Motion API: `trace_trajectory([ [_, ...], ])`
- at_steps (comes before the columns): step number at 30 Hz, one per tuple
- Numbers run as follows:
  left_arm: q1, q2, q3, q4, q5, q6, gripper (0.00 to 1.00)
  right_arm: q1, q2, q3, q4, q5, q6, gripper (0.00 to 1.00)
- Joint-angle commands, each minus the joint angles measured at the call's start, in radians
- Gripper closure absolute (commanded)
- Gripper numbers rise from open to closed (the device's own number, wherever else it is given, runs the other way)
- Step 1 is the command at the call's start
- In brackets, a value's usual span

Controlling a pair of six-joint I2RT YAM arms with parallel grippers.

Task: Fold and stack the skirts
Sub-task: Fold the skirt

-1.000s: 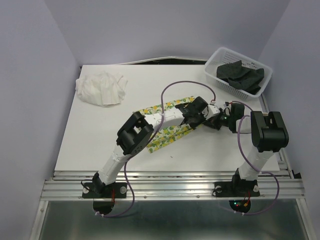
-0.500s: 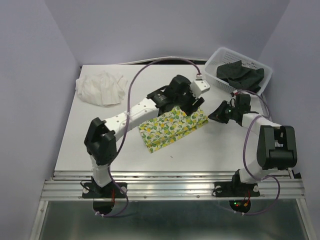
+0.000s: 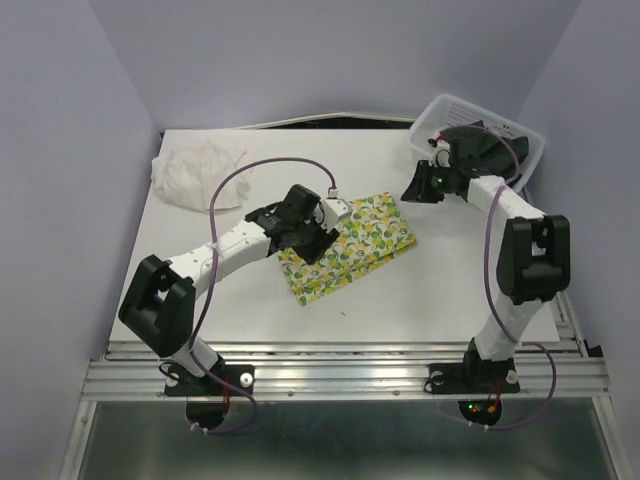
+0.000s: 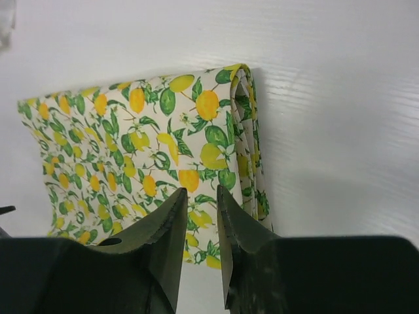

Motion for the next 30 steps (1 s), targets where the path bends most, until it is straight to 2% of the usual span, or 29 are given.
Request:
trace_trajectory([
  [1, -0.005, -0.025, -0.066, -0.034, -0.002, 0.049, 0.44, 0.07, 0.144, 0.115, -0.147, -0.027, -0.147, 0.7],
  [4, -0.007, 0.009, -0.093, -0.049, 0.02, 0.06, 0.45, 0.092, 0.248, 0.192, -0.178, -0.031, -0.199, 0.71],
  [8, -0.004, 0.088, -0.09, -0.049, -0.004, 0.058, 0.46, 0.092, 0.313, 0.205, -0.192, 0.016, -0.296, 0.73],
  [14, 0.038, 0.252, -0.023, -0.032, -0.038, 0.034, 0.5, 0.092, 0.296, 0.039, -0.187, 0.068, -0.389, 0.75],
  [19, 0.122, 0.364, 0.106, -0.037, -0.093, 0.069, 0.5, 0.092, 0.199, -0.148, -0.192, 0.061, -0.385, 0.73],
  [21, 0.146, 0.424, 0.193, -0.035, -0.13, 0.087, 0.5, 0.101, 0.137, -0.237, -0.192, 0.033, -0.356, 0.73],
  [24, 0.188, 0.511, 0.337, -0.034, -0.164, 0.106, 0.5, 0.177, 0.06, -0.295, -0.201, -0.025, -0.317, 0.71],
  [27, 0.212, 0.543, 0.474, -0.029, -0.156, 0.107, 0.47, 0.288, 0.011, -0.282, -0.224, -0.166, -0.261, 0.66],
  [28, 0.217, 0.533, 0.498, -0.022, -0.155, 0.095, 0.45, 0.318, -0.014, -0.256, -0.23, -0.25, -0.259, 0.64],
  [30, 0.232, 0.503, 0.532, -0.005, -0.13, 0.084, 0.43, 0.385, -0.029, -0.204, -0.271, -0.313, -0.253, 0.62],
])
